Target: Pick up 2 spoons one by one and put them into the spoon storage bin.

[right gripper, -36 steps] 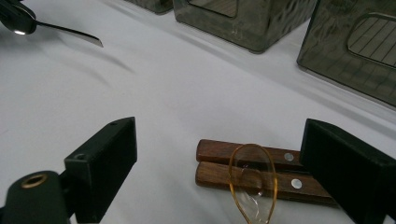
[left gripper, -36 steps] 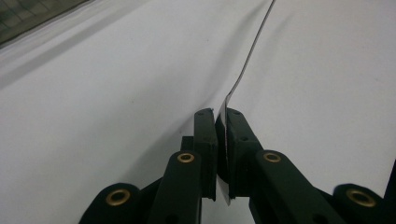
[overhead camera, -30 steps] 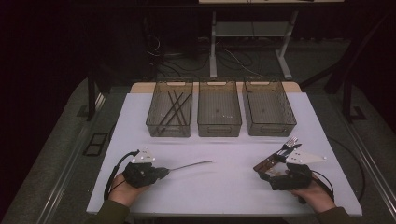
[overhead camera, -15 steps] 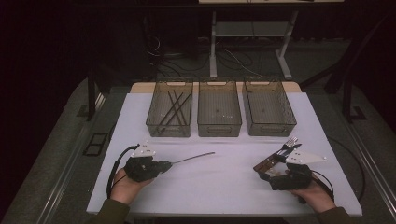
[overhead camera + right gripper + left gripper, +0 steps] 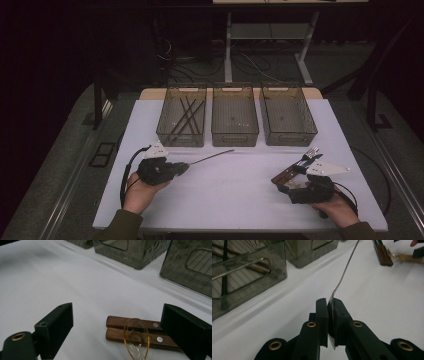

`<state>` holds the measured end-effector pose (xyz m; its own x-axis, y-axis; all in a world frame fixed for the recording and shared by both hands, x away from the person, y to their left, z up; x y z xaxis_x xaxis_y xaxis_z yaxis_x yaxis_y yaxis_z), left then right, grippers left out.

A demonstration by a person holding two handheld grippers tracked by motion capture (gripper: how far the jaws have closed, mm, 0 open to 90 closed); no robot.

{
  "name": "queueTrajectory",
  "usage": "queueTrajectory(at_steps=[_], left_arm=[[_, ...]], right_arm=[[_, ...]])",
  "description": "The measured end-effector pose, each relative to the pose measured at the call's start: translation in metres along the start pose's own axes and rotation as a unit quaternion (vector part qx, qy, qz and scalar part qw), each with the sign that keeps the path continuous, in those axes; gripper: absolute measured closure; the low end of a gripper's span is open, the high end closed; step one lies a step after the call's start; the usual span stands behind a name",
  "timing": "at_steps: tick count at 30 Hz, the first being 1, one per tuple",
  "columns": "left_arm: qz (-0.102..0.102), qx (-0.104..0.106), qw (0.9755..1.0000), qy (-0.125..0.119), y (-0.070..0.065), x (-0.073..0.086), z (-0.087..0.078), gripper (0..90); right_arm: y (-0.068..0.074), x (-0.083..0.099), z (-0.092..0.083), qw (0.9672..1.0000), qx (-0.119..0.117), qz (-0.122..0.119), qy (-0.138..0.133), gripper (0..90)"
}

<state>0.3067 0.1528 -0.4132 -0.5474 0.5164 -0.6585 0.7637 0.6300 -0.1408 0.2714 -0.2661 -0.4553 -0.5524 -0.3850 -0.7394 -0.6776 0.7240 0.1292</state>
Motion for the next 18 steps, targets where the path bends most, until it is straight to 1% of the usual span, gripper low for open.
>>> queueTrajectory(at_steps=[8, 18], left_arm=[[-0.009, -0.008, 0.9997, -0.022, -0.002, -0.02, 0.008, 84.5], [-0.017, -0.02, 0.9987, -0.043, 0.003, -0.043, 0.018, 84.4]], right_arm=[[-0.001, 0.0, -0.001, 1.0, 0.001, 0.001, 0.001, 11.0], [-0.001, 0.001, 0.0, 1.0, 0.002, 0.003, 0.002, 11.0]])
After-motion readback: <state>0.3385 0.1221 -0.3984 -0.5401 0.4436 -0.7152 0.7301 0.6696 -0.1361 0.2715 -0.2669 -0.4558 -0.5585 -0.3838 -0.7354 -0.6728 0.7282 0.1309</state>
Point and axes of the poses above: each handheld gripper's, and its own axes: z roughly forward along the jaws, x roughly out of its underside, y roughly to its left, the point moved 3 cm from there along z, roughly forward along the jaws, and after that the axes turned 10 degrees about y, right-handed, at the moved point
